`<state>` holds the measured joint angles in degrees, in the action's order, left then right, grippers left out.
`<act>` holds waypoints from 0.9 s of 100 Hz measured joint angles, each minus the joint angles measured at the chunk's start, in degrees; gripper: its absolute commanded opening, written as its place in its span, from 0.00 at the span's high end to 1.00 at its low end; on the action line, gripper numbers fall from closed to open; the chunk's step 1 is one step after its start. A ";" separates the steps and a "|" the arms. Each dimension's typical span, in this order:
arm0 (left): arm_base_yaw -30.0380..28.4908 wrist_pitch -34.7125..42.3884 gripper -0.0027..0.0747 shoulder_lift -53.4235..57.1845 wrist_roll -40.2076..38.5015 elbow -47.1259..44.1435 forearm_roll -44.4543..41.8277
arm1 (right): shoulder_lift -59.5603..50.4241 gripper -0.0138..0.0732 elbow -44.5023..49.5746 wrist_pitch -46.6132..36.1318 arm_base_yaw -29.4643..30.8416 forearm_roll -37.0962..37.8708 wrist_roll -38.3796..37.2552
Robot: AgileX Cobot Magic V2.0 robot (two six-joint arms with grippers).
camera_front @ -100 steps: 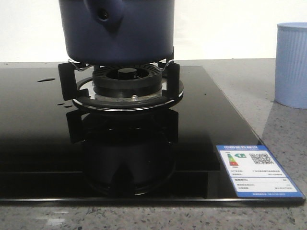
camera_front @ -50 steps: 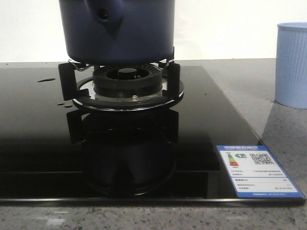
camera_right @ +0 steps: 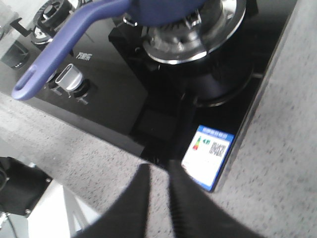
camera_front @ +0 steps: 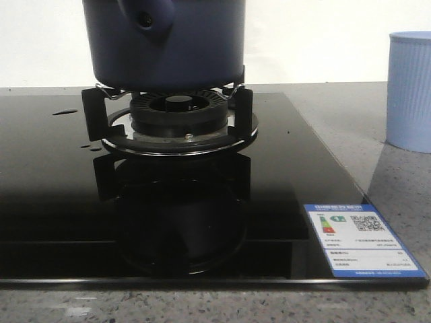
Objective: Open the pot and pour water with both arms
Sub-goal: 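Reach the left gripper to the blue lid knob and grasp it, then lift the glass lid up off the pot with the left gripper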
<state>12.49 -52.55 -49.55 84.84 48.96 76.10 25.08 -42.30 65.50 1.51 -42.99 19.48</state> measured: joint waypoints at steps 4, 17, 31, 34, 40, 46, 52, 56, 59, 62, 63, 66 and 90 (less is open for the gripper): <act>0.00 0.73 0.27 -1.16 0.33 0.79 0.25 | 0.00 0.46 0.00 -0.38 0.00 0.00 0.44; 0.11 1.64 0.27 -6.15 4.51 3.66 2.94 | 0.00 0.27 0.00 -1.51 0.00 -0.10 1.48; 0.11 1.75 0.27 -12.19 10.18 6.54 6.66 | 0.00 0.26 0.00 -2.07 0.00 -0.10 1.59; 0.11 1.85 0.27 -13.47 10.81 7.15 6.94 | 0.00 0.26 0.00 -2.07 0.00 -0.10 1.59; 0.11 1.85 0.27 -16.33 11.71 8.48 7.48 | 0.00 0.26 0.00 -1.94 0.00 -0.10 1.59; 0.11 1.59 0.27 -18.87 12.71 9.68 8.28 | 0.00 0.26 0.00 -1.57 0.00 -0.10 1.59; 0.11 1.52 0.27 -21.63 13.37 11.24 8.77 | 0.00 0.26 0.00 -1.20 0.00 -0.10 1.59; 0.11 1.46 0.27 -23.37 13.65 12.37 8.91 | 0.00 0.26 0.00 -0.81 0.00 -0.10 1.59; 0.11 1.46 0.26 -24.46 13.80 13.11 9.14 | 0.00 0.26 0.00 -0.43 0.00 -0.10 1.59; 0.11 1.46 0.24 -25.47 13.88 13.83 9.26 | 0.00 0.26 0.00 -0.23 0.00 -0.10 1.59; 0.11 1.46 0.24 -25.96 13.88 14.16 9.38 | 0.00 0.26 0.00 -0.07 0.00 -0.10 1.59; 0.11 1.46 0.22 -26.88 13.88 14.82 9.39 | 0.00 0.26 0.00 0.33 0.00 -0.10 1.59; 0.24 3.82 0.19 -32.28 14.17 18.51 10.06 | 0.00 0.26 -0.56 2.01 0.00 -0.10 1.59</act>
<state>12.73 -48.73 -81.84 99.02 67.47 86.16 25.08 -42.86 67.51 1.51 -43.09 21.07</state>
